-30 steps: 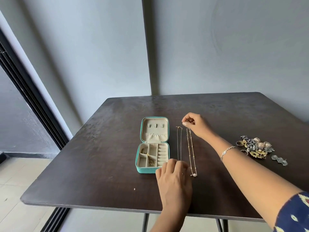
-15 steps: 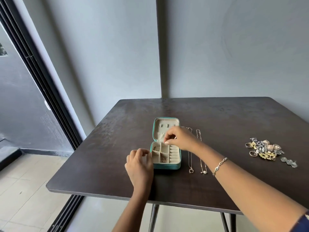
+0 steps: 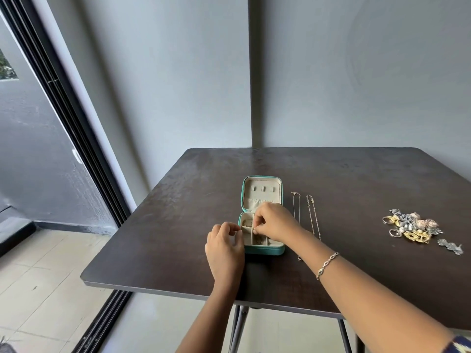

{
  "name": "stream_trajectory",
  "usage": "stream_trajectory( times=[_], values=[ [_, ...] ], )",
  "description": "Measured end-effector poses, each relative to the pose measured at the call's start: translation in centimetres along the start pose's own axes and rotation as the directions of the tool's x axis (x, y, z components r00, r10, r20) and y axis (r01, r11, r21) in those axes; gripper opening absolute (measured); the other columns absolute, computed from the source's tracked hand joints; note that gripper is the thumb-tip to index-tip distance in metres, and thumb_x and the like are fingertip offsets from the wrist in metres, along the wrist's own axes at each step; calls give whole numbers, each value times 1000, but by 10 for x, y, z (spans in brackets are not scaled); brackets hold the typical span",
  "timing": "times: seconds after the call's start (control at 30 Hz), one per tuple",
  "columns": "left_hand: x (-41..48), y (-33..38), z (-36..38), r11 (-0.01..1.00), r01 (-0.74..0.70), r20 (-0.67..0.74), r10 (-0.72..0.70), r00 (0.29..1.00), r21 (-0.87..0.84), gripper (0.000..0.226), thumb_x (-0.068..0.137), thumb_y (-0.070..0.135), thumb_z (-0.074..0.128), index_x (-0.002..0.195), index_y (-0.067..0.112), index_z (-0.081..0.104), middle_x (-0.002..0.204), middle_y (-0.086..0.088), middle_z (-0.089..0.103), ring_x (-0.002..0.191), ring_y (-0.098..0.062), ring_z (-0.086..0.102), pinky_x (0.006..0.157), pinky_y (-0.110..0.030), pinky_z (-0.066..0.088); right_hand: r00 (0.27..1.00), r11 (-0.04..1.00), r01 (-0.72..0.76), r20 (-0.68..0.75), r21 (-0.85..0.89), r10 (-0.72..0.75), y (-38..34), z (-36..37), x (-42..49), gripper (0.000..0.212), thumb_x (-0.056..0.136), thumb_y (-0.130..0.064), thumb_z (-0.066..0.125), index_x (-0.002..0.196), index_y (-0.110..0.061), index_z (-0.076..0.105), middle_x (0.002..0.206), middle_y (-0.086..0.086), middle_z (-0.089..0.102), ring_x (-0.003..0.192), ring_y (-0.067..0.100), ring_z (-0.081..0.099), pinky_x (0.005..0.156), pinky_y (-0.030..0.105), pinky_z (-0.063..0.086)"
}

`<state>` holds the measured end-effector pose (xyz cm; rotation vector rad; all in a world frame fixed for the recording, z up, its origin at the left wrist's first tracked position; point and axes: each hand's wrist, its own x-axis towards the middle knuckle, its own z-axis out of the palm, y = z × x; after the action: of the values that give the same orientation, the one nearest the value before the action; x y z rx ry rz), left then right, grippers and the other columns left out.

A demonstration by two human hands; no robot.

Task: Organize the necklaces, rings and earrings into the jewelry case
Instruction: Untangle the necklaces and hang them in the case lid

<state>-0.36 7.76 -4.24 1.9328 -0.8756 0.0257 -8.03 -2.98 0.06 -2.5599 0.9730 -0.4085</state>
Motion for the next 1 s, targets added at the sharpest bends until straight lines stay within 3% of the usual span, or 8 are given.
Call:
stream_trajectory(
  times=[0.13,0.27,0.4,0.5,0.7,0.8,0.9,1.0],
  values=[
    [-1,1,0,1000,-27,1,27,1000,-10,5,85,13,61,87,12,65,89,0,59,90,-20,53,73,-28,38,1000,997,-17,-15,82,18,2,2,-1,4,73,-9,66,72,-11,69,74,-3,59,71,11,52,63,21,36],
    [-1,1,-1,1000,-19,14,19,1000,-18,5,86,14,60,88,12,64,90,1,58,91,-17,52,71,-24,32,996,957,-76,-13,280,83,1,-7,-1,7,72,-5,64,69,-10,67,70,1,62,67,14,54,65,24,42],
    [0,0,-1,998,2,-14,-2,1000,-64,4,85,13,61,87,12,64,89,2,58,91,-18,52,71,-24,34,992,848,-120,36,516,118,-1,-22,1,11,75,1,64,66,-5,62,64,5,60,57,13,52,61,27,45],
    [-1,2,-4,992,1,-45,-7,999,-126,4,84,8,60,84,11,63,85,3,57,87,-18,53,69,-21,33,991,734,-134,92,665,97,-5,-39,1,21,77,6,62,62,-8,59,54,0,62,48,7,54,51,18,44],
    [10,21,-11,952,-61,-99,33,995,-301,9,85,8,61,81,16,61,82,4,62,77,-10,57,66,-6,37,992,620,-102,123,778,9,-13,-69,1,20,81,3,60,65,-9,58,59,2,68,50,8,60,51,18,47],
    [23,37,-15,912,-83,-29,77,997,-401,9,88,9,58,87,13,65,81,8,66,75,0,59,69,-9,43,992,603,-87,127,793,-23,-20,-79,1,19,83,1,56,68,-10,57,59,2,69,53,10,61,55,21,47],
    [35,52,-20,854,-66,86,128,988,-515,13,91,10,54,92,12,67,84,4,70,76,-5,62,72,-21,49,993,578,-69,110,813,-36,-25,-89,0,17,83,-1,55,69,-10,57,56,3,66,53,12,60,57,23,48],
    [40,65,-28,768,-16,201,187,962,-641,15,92,10,53,88,16,67,72,9,69,68,0,62,67,-16,48,995,565,-66,96,822,-24,-28,-97,-2,17,83,-2,55,69,-12,58,51,0,61,49,10,56,56,24,49]
  ],
)
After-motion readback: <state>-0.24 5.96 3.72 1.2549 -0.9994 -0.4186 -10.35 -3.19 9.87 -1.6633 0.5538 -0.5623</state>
